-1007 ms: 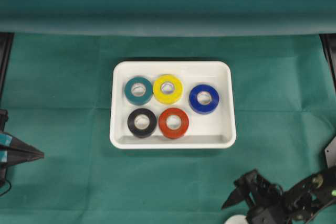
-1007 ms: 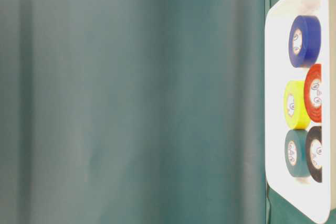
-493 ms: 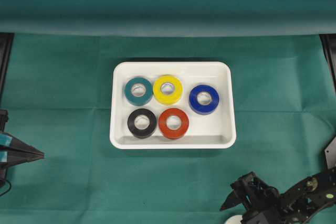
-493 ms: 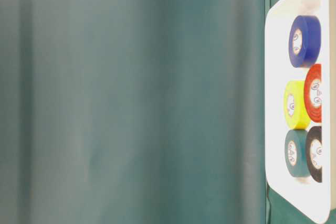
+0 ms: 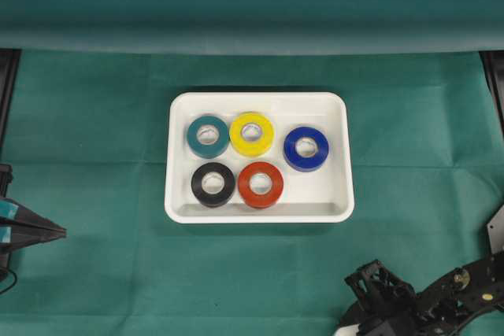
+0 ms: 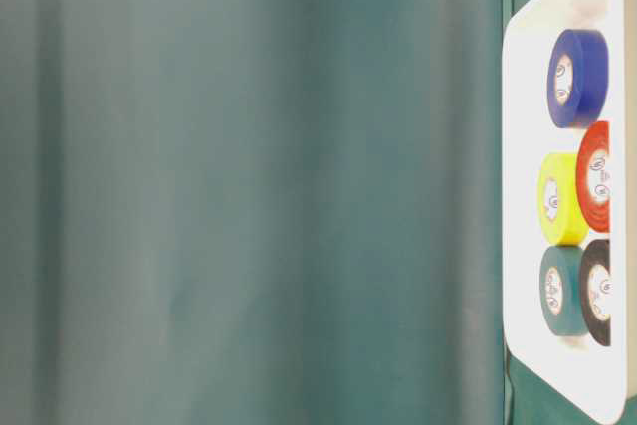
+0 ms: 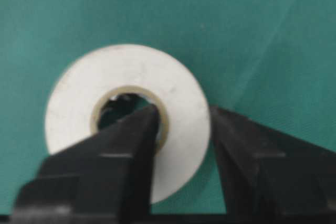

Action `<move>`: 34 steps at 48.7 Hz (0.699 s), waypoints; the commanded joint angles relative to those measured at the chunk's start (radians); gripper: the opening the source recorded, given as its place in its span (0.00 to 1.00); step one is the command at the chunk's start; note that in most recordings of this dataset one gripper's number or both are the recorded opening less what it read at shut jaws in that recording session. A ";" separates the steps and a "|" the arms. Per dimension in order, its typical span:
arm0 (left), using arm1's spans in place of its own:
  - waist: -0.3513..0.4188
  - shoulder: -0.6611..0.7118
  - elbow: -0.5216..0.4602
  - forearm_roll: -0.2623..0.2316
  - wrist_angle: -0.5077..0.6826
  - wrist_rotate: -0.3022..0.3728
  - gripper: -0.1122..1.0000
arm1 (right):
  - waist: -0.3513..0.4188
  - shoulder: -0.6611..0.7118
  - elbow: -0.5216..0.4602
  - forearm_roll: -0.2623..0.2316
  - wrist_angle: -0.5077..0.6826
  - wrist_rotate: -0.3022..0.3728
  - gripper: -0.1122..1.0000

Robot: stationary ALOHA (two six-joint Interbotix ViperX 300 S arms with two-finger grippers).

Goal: Put the tape into the white case with the right arm.
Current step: 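Lower the right gripper onto the white tape roll and grasp it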

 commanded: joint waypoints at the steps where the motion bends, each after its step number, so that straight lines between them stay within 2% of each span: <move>1: 0.002 0.008 -0.014 0.000 -0.009 0.002 0.10 | 0.000 -0.014 -0.020 -0.002 -0.003 0.002 0.11; 22: 0.002 0.008 -0.014 0.000 -0.009 0.002 0.10 | 0.000 -0.025 -0.044 0.003 0.000 0.003 0.11; 34: 0.002 0.008 -0.012 0.000 -0.009 0.002 0.10 | 0.012 -0.087 -0.083 0.003 0.064 0.002 0.11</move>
